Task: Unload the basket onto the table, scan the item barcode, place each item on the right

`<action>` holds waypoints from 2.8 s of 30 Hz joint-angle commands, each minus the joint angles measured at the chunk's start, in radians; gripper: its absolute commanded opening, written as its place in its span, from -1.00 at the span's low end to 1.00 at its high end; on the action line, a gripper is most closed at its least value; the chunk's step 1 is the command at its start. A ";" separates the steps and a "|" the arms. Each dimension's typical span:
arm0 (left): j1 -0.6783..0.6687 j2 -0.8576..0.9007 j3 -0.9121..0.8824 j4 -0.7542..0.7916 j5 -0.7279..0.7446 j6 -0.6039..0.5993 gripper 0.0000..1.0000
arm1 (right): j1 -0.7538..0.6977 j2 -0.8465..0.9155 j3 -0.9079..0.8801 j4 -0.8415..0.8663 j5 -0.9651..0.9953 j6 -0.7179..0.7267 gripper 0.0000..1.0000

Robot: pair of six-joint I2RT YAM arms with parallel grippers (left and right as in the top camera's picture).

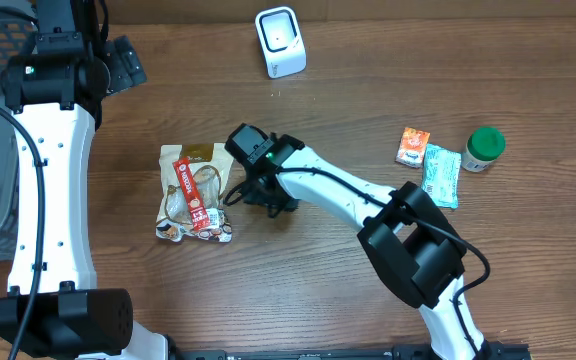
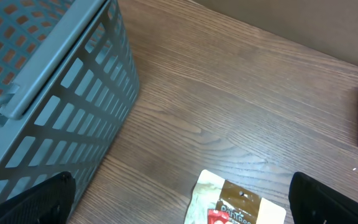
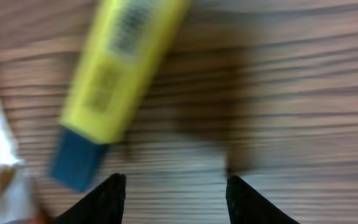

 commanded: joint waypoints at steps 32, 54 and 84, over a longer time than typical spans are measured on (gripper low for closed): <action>-0.001 0.010 0.008 0.003 -0.013 -0.014 1.00 | -0.039 0.104 0.022 0.319 -0.211 0.166 -0.93; -0.001 0.010 0.008 0.003 -0.013 -0.014 1.00 | -0.259 -0.082 0.105 -0.171 -0.339 -0.517 -0.77; -0.001 0.010 0.008 0.003 -0.013 -0.014 1.00 | -0.146 -0.082 -0.089 0.002 0.021 -0.851 0.14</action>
